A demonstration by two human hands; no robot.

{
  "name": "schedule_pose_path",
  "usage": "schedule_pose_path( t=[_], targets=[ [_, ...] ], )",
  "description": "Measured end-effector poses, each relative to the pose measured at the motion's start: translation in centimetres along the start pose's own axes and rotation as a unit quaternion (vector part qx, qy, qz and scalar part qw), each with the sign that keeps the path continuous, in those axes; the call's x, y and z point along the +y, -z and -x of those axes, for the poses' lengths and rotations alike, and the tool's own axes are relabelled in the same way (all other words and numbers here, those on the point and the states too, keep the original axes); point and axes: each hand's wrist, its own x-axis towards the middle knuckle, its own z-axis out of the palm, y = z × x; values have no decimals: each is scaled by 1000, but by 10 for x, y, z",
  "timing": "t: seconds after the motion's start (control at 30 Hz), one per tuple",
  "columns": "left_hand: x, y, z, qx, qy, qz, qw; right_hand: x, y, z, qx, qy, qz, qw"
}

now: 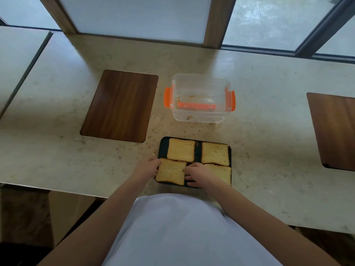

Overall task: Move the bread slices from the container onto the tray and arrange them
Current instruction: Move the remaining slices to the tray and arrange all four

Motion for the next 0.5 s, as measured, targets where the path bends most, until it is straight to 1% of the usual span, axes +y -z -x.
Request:
schedule_pose_path(
  t=[0.17, 0.3, 0.37, 0.5],
  targets=[
    [-3, -4, 1, 5, -4, 4, 1000, 2, -1, -1, 0, 0, 15, 1000],
    [4, -11, -2, 6, 30, 16, 999, 2, 1, 1, 14, 2, 34, 999],
    [6, -16, -1, -7, 37, 24, 999, 1, 3, 5, 29, 1, 57, 998],
    [5, -21, -1, -28, 24, 17, 999, 1, 6, 9, 48, 10, 97, 994]
  ],
)
